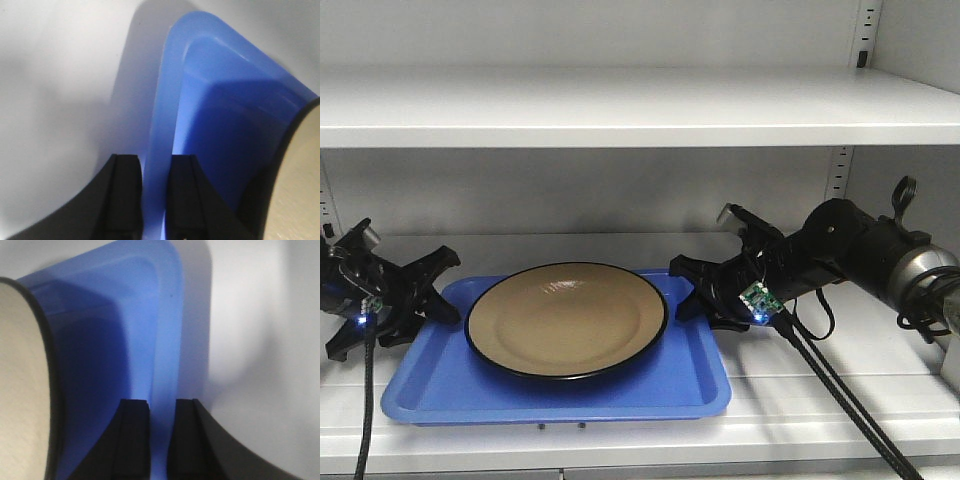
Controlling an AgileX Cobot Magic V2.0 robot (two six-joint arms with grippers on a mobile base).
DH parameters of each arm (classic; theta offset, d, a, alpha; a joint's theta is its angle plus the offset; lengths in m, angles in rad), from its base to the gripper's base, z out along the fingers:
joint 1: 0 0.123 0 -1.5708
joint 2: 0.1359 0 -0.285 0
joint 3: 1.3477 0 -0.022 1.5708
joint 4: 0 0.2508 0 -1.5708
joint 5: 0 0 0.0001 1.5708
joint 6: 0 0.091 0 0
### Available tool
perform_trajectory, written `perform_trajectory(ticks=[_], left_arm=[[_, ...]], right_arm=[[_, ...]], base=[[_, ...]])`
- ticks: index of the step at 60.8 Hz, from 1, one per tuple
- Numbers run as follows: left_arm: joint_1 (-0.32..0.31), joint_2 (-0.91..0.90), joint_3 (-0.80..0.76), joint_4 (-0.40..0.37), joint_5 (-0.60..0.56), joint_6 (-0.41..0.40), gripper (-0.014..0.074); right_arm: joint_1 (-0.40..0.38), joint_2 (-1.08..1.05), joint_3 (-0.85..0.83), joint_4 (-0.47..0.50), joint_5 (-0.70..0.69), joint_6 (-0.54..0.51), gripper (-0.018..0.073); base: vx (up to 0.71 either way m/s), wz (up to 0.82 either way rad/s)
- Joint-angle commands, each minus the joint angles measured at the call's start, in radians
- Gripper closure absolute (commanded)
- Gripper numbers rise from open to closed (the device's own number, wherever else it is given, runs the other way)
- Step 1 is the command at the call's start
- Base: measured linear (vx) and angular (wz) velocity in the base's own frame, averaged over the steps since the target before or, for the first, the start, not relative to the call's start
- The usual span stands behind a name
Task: Place disk in tray to left cabinet
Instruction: 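Push the tray forward and lower it onto the lower shelf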
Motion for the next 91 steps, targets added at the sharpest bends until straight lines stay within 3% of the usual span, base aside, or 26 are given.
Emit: perform_trajectory(ticks=[1, 12, 23, 31, 38, 46, 52, 91], left_arm=[[-0.016, -0.037, -0.036, -0.078, -0.041, 0.022, 0.0547], [-0.016, -0.036, -0.036, -0.078, -0.041, 0.123, 0.0463], [-0.016, -0.036, -0.036, -0.078, -0.042, 0.124, 0.0324], [-0.016, -0.036, -0.036, -0.078, -0.055, 0.124, 0.0239], [-0.016, -0.036, -0.036, -0.077, -0.078, 0.124, 0.0216], [-0.015, -0.038, -0.036, -0.077, -0.097, 0.178, 0.0216], [-0.015, -0.038, -0.036, -0.077, -0.099, 0.219, 0.0216], [-0.015, -0.038, -0.036, -0.077, -0.093, 0.219, 0.0216]], right_arm=[[0.011, -0.057, -0.037, 0.075, -0.047, -0.049, 0.0518], [0.010, -0.057, -0.037, 0.073, -0.064, -0.054, 0.0459], [0.010, -0.057, -0.037, 0.049, -0.072, -0.054, 0.0349], [0.009, -0.057, -0.037, -0.018, -0.075, -0.054, 0.0217], [0.009, -0.057, -0.037, -0.080, -0.091, -0.054, 0.0117], [0.004, -0.058, -0.037, -0.112, -0.115, -0.053, 0.0040], [0.003, -0.058, -0.037, -0.112, -0.116, -0.053, 0.0025], [0.004, -0.057, -0.037, -0.110, -0.077, -0.053, 0.0027]], base=[[0.00, 0.00], [0.00, 0.00], [0.00, 0.00], [0.00, 0.00], [0.00, 0.00], [0.00, 0.00], [0.00, 0.00], [0.00, 0.00]])
